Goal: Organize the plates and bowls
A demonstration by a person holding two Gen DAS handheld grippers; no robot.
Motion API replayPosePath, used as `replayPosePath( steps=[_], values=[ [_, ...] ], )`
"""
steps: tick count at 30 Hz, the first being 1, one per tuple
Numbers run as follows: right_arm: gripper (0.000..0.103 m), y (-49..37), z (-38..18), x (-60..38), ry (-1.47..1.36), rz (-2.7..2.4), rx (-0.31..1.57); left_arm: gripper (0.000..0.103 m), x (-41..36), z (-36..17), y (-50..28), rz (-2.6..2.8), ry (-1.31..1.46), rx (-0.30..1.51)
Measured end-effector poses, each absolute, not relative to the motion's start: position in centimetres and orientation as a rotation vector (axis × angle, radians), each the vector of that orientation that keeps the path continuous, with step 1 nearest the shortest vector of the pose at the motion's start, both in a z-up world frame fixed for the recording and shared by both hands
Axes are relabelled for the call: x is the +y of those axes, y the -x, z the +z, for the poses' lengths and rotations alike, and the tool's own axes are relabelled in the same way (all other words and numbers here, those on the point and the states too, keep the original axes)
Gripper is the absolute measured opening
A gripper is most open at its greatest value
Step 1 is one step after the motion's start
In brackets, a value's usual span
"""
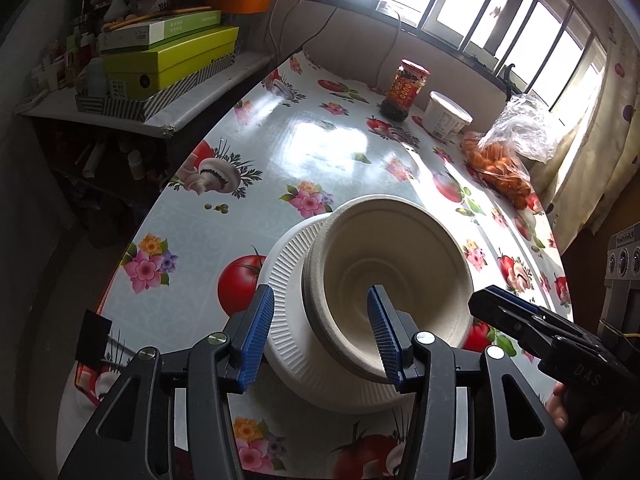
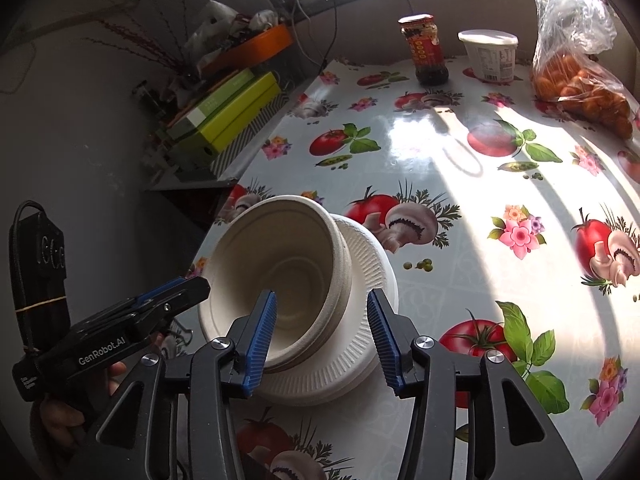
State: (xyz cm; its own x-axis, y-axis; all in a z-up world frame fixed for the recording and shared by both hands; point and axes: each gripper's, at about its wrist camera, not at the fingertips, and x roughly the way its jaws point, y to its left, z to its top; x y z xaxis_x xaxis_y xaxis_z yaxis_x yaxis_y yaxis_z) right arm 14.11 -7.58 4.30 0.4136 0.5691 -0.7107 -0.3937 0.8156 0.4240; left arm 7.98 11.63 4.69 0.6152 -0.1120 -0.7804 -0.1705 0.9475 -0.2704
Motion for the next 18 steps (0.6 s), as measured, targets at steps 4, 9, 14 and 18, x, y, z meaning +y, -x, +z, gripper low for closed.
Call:
replayPosePath(
  steps=[4, 9, 14, 18],
  values=[
    [0.048, -13.1, 4.7, -8.0, -0.193, 0.613, 0.940, 0.050, 11.3, 4.9, -7.0, 0.049, 0.325, 0.892],
    [0.052, -11.5, 4.8, -8.4, -0.175, 0.618, 0.905, 0.050, 10.6, 4.9, -5.2, 0.070, 0.299, 0.860],
    [0.053, -9.9, 4.4, -8.9, -0.156, 0.620, 0.880, 0.050, 9.5, 4.7, -3.5, 0.077, 0.271, 0.840],
    [0.056, -8.6, 3.8, -9.4, -0.138, 0.612, 0.869, 0.050, 8.6, 4.3, -2.2, 0.077, 0.252, 0.820]
  ],
)
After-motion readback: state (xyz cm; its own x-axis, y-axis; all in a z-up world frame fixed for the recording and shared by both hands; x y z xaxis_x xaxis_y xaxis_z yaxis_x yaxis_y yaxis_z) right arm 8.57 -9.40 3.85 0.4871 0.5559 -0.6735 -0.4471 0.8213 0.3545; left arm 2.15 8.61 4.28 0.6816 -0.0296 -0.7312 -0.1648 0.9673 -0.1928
